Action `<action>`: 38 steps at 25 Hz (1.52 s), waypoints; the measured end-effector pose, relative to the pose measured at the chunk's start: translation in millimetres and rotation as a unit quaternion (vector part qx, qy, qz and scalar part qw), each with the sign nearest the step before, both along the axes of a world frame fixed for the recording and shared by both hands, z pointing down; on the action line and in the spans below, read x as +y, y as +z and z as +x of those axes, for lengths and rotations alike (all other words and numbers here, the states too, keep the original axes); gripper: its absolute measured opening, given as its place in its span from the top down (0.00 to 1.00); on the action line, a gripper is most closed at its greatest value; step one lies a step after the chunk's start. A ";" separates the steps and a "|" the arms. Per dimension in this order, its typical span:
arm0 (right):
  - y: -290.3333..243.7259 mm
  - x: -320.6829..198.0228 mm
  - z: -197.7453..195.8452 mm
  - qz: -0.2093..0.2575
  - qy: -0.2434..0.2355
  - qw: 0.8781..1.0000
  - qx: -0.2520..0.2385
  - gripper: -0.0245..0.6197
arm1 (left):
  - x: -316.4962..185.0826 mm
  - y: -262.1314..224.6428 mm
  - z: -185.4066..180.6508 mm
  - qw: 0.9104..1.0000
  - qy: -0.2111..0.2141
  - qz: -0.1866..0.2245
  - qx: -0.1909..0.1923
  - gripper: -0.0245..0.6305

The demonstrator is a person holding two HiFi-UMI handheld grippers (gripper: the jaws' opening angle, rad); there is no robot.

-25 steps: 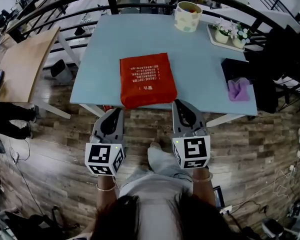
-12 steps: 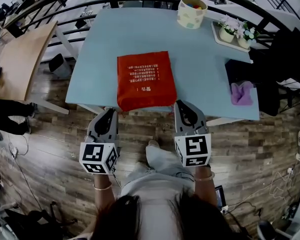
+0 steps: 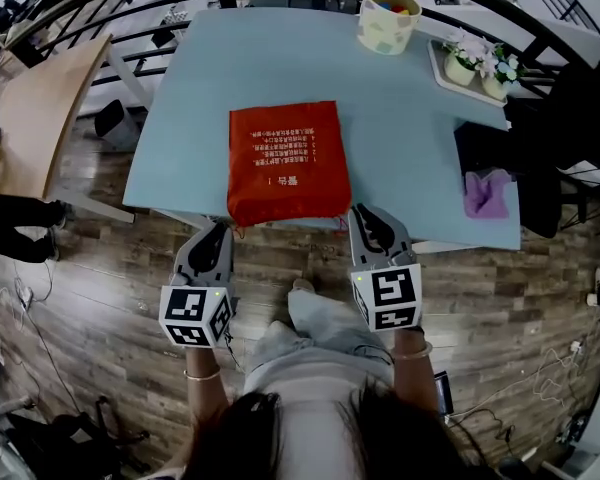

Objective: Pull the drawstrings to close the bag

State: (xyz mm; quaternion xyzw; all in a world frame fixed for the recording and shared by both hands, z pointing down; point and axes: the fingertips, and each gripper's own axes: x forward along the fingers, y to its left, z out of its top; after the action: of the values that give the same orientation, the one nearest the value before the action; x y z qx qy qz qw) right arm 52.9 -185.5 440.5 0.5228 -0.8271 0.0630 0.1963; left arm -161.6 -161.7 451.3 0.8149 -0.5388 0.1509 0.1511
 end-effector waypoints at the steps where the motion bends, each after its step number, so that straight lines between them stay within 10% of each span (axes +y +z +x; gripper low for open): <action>1: 3.8 -1.3 1.0 -0.004 -0.002 1.000 0.001 0.92 | -0.4 3.6 0.1 1.000 0.000 -0.004 -0.001 0.92; 38: 155.9 -15.1 7.2 -0.180 -0.031 0.982 0.043 0.79 | -15.9 162.8 -12.4 0.984 -0.009 -0.157 -0.081 0.79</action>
State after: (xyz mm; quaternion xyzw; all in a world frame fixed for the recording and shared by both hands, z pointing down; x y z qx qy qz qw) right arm 60.2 -200.6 596.4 0.4554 -0.8086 0.1821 0.3249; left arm -174.0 -177.6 614.1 0.7611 -0.5262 0.2976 0.2350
